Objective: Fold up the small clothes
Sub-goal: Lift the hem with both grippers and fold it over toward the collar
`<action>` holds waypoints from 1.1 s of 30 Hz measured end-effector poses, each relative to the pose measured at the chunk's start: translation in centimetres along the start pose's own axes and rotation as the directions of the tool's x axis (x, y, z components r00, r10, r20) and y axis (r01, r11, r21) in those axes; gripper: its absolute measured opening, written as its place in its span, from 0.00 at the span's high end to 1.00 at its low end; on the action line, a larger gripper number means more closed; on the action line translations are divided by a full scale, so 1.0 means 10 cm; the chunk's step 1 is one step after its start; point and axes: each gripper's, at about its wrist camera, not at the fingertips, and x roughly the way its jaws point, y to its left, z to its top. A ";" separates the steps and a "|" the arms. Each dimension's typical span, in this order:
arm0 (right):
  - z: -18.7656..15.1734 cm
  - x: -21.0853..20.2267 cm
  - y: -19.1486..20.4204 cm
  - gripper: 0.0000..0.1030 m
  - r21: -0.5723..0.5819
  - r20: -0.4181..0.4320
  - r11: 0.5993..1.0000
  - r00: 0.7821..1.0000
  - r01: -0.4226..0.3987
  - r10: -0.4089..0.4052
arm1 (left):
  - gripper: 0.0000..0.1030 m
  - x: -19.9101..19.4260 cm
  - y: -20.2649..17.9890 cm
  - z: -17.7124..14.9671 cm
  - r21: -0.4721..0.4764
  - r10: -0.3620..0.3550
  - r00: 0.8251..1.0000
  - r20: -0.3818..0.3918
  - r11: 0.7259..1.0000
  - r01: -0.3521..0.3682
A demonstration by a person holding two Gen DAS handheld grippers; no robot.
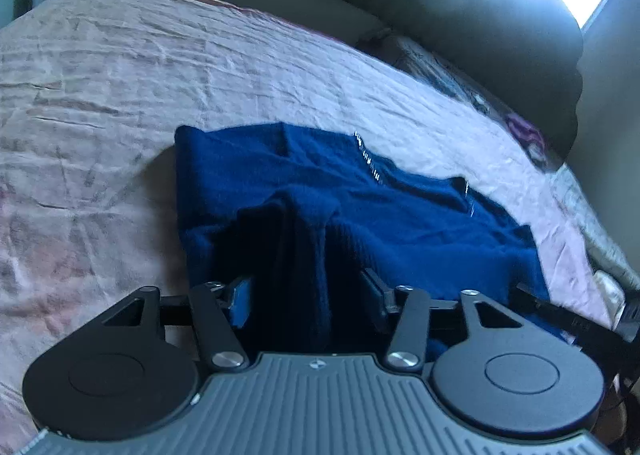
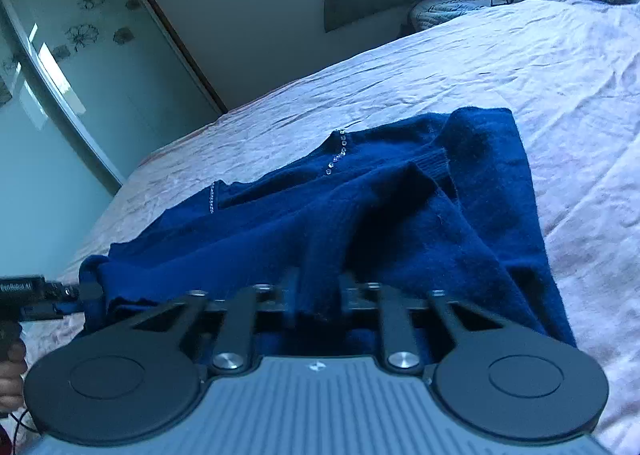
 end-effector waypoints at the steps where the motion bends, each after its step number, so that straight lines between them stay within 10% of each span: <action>1: 0.00 -0.02 -0.02 0.89 0.009 0.008 1.000 1.000 -0.006 0.006 | 0.91 0.03 0.00 -0.01 0.008 0.007 1.000 -0.015 1.000 -0.007; 18: 0.53 -0.19 0.06 0.91 0.066 0.230 0.994 0.971 -0.090 0.073 | 0.93 -0.12 -0.26 0.53 0.002 -0.032 0.987 0.160 0.999 0.032; 27: 0.81 0.12 -0.07 0.91 0.118 0.267 0.992 0.964 -0.034 0.001 | 0.91 0.29 -0.16 0.77 -0.088 -0.028 0.994 0.104 0.995 0.037; 33: 1.01 0.30 -0.14 0.91 0.132 0.302 0.990 0.950 0.045 -0.084 | 0.59 0.47 0.01 0.80 -0.161 0.033 0.997 0.075 0.987 -0.020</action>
